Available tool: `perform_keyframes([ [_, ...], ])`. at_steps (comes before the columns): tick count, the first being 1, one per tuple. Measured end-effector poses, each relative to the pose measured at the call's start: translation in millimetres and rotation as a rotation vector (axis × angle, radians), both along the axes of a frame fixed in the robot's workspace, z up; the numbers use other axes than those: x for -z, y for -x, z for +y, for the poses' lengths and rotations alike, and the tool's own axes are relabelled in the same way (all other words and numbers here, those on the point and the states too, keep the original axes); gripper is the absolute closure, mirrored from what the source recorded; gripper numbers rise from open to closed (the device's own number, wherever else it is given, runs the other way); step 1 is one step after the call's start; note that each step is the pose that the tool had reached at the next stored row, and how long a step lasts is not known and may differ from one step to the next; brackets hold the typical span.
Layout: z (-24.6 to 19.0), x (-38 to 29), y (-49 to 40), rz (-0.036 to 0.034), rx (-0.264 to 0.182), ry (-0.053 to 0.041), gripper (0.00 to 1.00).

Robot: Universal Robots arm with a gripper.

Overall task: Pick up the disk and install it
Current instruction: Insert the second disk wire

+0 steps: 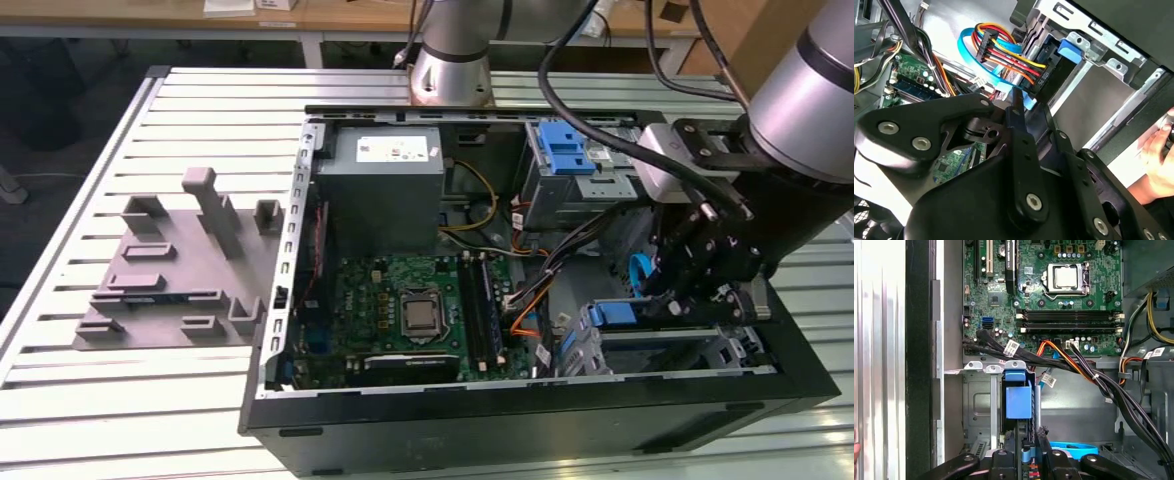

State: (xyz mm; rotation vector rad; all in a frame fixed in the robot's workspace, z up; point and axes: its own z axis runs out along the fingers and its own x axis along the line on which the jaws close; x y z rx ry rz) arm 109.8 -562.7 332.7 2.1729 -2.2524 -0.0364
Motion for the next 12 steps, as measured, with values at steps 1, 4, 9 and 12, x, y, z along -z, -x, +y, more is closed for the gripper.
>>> perform_keyframes([
  [1,0.0,-1.2,0.0,0.0,0.0,-0.0001,0.69],
  [4,0.0,-5.0,0.0,0.0,0.0,-0.0001,0.69],
  [9,0.0,-13.1,0.0,0.0,0.0,-0.0003,0.69],
  [12,0.0,-15.3,0.0,0.0,0.0,-0.0006,0.69],
])
